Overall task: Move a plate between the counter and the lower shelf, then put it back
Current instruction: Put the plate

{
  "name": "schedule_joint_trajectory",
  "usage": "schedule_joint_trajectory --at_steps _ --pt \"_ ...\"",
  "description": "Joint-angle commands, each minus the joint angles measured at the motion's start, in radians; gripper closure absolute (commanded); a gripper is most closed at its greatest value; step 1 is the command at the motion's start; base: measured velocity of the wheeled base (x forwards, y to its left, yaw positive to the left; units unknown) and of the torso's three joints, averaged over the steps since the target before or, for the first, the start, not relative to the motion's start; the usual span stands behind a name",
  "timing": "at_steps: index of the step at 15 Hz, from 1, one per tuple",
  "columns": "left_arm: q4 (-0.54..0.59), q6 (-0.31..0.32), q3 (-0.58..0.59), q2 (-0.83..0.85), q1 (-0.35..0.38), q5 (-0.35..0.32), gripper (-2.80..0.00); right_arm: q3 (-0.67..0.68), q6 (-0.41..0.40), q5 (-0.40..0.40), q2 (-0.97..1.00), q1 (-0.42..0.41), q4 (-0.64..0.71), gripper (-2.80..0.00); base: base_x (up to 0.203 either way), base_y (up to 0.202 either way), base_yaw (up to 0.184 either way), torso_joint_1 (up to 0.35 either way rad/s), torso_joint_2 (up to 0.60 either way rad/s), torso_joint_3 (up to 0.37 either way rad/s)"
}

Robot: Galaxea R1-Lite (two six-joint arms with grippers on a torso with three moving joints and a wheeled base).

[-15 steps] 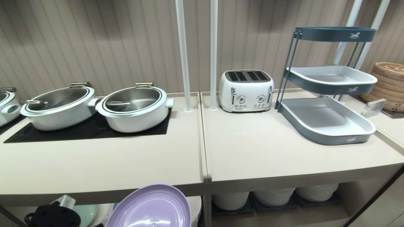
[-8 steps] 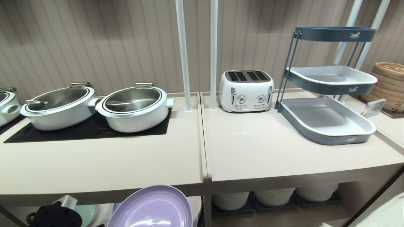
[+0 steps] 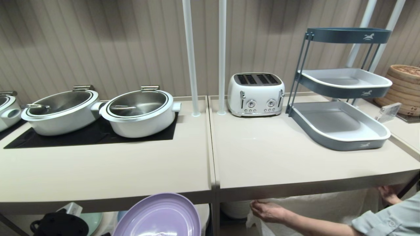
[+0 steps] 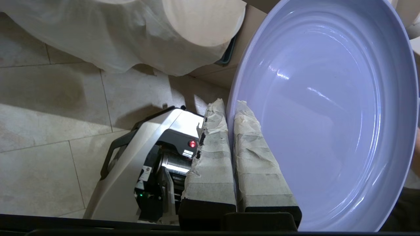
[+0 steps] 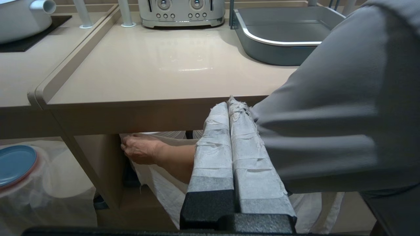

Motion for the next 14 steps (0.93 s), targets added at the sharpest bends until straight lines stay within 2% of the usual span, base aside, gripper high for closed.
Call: schedule_joint_trajectory --at_steps 1,14 --pt "-0.002 -0.006 0.0 0.002 0.0 0.002 0.0 0.0 0.0 0.0 0.0 -0.001 -0.001 0.0 0.0 0.0 0.0 0.0 0.0 0.0" --pt "-0.004 -0.006 -0.003 0.01 0.0 0.001 0.0 0.0 0.0 0.0 0.0 0.0 0.0 0.0 0.0 0.0 0.0 0.0 0.0 0.0"
